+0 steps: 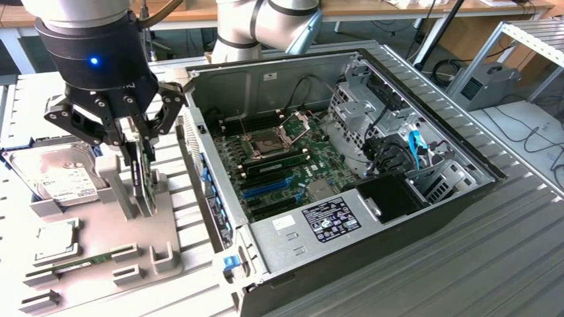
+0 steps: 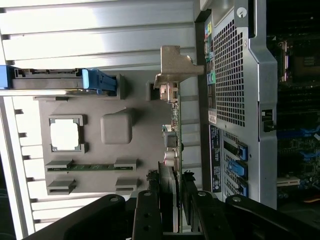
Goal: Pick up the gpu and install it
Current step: 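Pick up the gpu and move the gpu toward the slot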
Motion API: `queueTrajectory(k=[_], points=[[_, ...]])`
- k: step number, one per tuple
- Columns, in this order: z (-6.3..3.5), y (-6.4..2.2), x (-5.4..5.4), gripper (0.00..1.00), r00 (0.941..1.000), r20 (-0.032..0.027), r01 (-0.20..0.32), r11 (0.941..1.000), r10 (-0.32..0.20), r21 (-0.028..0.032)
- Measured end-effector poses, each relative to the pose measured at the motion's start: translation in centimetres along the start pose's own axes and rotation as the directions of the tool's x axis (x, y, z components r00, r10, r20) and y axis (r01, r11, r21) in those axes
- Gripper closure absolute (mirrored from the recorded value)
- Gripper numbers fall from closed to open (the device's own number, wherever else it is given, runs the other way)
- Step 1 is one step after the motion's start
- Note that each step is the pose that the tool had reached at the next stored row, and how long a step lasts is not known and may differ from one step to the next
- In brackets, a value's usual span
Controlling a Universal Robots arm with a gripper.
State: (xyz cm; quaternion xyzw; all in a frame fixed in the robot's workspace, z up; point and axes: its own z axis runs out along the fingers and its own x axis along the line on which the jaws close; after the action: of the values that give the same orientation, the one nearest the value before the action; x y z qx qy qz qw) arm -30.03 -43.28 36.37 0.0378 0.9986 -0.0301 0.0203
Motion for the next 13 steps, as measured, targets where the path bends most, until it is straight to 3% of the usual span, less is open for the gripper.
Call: queueTrajectory(k=[13], points=[[-0.46, -0.01, -0.02, 0.71, 1.0, 0.0002, 0.0, 1.0, 0.0, 0.001]])
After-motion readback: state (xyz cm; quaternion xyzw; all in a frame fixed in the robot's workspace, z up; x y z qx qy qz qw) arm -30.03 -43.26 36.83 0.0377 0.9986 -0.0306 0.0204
